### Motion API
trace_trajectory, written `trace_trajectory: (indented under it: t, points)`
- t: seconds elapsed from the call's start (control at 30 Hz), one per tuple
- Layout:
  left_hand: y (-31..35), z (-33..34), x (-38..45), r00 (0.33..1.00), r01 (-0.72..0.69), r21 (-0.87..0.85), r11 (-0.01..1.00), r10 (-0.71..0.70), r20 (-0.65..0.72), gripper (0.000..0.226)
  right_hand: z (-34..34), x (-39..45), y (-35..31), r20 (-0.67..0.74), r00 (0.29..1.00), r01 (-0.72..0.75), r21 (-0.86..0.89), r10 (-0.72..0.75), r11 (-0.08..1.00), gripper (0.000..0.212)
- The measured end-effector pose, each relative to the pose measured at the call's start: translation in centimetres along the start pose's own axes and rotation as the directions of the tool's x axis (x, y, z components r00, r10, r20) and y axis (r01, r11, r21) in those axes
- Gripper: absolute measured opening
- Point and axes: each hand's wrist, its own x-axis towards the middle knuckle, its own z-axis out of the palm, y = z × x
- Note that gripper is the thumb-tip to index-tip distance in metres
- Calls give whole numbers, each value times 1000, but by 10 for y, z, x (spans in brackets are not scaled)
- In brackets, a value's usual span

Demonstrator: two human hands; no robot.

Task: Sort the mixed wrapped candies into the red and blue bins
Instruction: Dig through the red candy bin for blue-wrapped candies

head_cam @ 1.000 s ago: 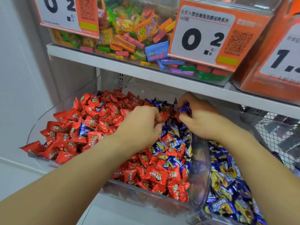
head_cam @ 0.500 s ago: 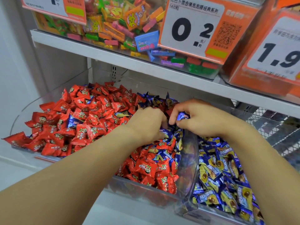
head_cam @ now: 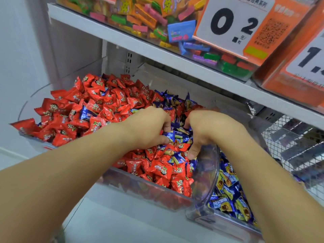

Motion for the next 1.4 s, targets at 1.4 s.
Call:
trace_trajectory:
  t: [1.4]
  points:
    - [15, -17, -16, 967, 171, -531, 830, -244, -70, 24, 22, -6, 34, -446, 869, 368, 291, -215, 883, 23]
